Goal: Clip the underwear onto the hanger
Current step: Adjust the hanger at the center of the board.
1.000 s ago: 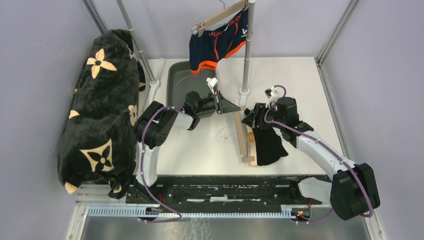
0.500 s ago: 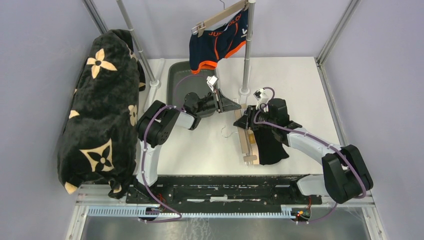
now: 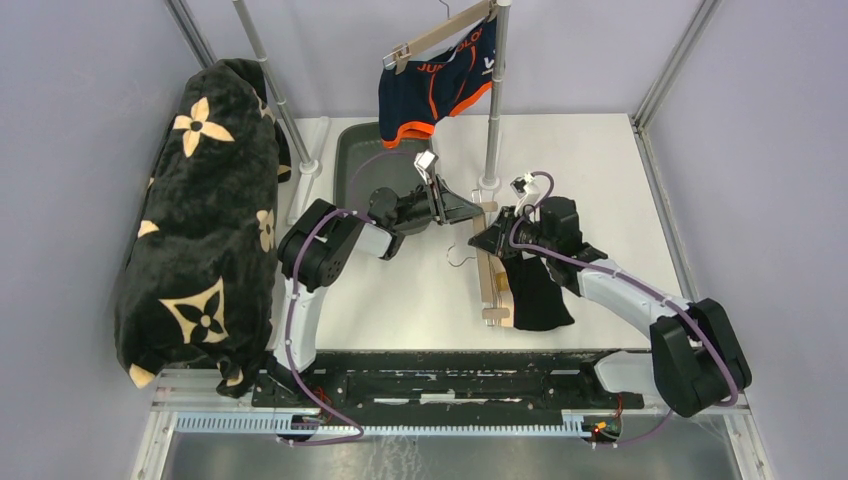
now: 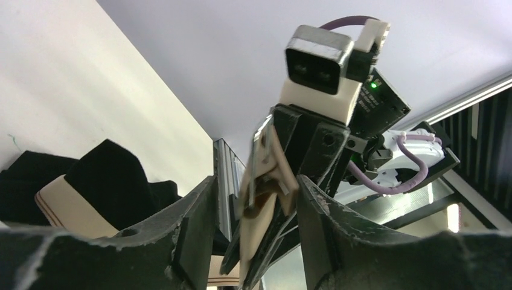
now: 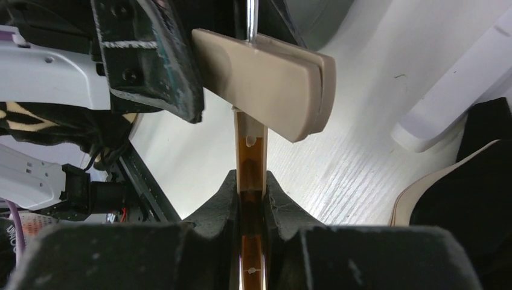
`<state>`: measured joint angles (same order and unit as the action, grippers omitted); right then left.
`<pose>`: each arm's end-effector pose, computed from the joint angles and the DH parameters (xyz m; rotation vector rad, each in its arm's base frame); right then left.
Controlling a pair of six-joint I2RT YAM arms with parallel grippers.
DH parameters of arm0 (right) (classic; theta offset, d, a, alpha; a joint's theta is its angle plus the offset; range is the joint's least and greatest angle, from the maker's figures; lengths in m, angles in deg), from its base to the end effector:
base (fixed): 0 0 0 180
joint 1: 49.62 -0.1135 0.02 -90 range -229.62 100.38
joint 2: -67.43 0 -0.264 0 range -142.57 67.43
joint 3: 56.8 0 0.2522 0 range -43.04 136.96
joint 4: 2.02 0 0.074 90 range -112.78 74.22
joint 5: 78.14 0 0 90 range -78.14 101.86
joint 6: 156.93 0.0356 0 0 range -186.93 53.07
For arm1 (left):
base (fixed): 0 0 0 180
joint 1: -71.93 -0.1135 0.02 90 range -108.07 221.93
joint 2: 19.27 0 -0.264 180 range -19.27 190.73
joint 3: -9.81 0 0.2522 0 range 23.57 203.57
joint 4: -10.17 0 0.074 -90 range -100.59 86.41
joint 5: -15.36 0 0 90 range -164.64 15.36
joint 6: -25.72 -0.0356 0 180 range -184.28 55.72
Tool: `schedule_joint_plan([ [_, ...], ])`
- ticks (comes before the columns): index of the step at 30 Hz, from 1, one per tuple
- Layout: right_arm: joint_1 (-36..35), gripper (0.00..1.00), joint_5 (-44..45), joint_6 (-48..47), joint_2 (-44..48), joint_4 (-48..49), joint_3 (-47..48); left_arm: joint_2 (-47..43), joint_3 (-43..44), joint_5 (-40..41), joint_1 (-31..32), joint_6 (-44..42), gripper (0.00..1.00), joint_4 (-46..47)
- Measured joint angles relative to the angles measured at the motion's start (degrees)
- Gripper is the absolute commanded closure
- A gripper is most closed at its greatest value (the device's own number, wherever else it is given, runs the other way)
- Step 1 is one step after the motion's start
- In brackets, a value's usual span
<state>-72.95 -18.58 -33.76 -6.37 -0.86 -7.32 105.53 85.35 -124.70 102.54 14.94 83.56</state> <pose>0.2430 0.1244 0.2220 -0.1929 2.0961 1.1436 0.3507 -0.2392 0.1788 0.3293 1.6213 -2.0555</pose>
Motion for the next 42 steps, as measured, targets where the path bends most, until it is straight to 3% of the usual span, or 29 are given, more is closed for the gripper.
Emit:
schedule_joint_plan([
  [26,0.13,0.97,2.1,0.63,1.64,-0.79,-0.02,1.07,0.13,2.62,-0.28,1.07,0.41,0.04],
  [42,0.13,0.98,2.1,0.63,1.57,-0.79,-0.09,0.09,0.63,3.41,-0.26,1.11,0.5,0.13],
])
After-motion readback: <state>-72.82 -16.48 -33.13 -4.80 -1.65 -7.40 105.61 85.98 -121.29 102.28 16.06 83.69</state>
